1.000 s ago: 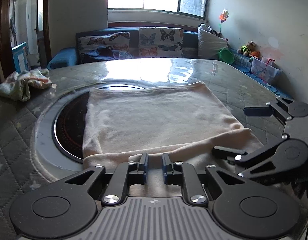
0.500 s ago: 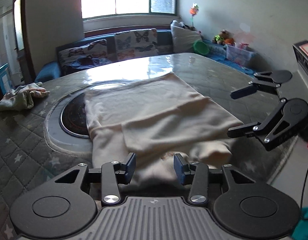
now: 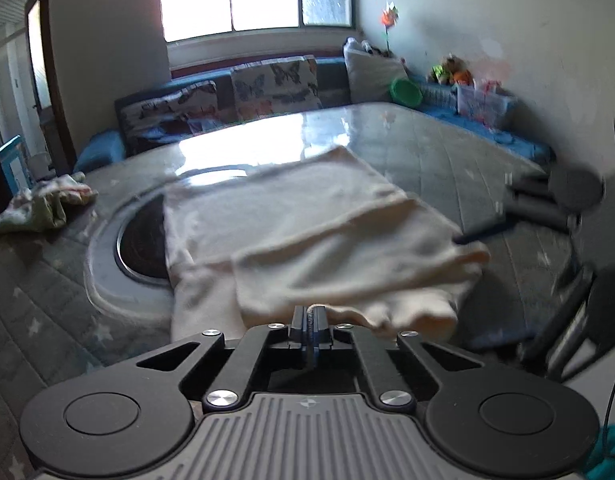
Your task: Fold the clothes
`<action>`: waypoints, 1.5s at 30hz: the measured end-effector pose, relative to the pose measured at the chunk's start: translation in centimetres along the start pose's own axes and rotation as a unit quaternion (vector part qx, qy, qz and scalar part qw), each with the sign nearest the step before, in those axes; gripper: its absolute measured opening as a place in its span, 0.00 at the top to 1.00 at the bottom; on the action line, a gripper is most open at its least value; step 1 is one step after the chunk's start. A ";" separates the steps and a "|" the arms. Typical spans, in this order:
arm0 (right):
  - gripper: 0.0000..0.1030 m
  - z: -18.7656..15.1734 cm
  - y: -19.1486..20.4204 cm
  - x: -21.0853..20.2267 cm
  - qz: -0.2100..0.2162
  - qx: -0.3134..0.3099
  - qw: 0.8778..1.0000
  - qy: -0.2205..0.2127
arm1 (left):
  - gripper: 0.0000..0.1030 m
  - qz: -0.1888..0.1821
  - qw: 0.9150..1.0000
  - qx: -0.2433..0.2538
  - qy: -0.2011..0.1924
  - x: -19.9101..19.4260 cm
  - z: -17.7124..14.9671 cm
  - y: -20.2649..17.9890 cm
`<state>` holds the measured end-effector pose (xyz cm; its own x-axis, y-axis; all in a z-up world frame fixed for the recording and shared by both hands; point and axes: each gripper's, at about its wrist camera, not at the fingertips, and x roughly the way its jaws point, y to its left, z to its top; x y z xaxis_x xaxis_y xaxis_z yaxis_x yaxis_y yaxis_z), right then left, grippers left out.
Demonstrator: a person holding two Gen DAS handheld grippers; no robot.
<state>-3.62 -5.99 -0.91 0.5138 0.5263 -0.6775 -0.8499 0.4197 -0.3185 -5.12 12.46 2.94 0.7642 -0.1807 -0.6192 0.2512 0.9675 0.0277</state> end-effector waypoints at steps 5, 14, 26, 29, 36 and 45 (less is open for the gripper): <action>0.39 0.4 -0.4 1.3 -0.010 0.016 1.000 -0.010 | 0.98 -0.002 1.000 -0.022 -0.021 0.4 1.9 1.2; 0.83 0.9 -3.0 2.1 0.034 0.101 0.994 -0.023 | 0.90 -0.016 0.999 -0.025 -0.017 -0.3 0.5 2.9; 0.89 1.7 -6.7 1.5 0.066 0.214 0.973 -0.045 | 0.52 0.015 0.992 0.121 -0.025 -1.6 -3.8 0.9; 0.90 2.0 -6.8 1.3 0.061 0.219 0.972 -0.050 | 0.52 0.021 0.989 0.147 -0.026 -0.7 -4.0 0.3; 0.91 2.1 -6.6 1.3 0.051 0.219 0.973 -0.056 | 0.76 0.028 0.983 0.177 -0.032 1.3 -4.2 0.3; 0.91 2.0 -5.4 -0.9 0.053 0.203 0.974 -0.088 | 0.95 0.017 0.988 0.137 -0.072 -1.9 -3.8 0.4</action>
<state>0.71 -7.21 2.73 0.4684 0.6861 -0.5567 -0.8010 0.5957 0.0601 -8.68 13.90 1.16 0.8469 -0.1906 -0.4964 0.3592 0.8934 0.2699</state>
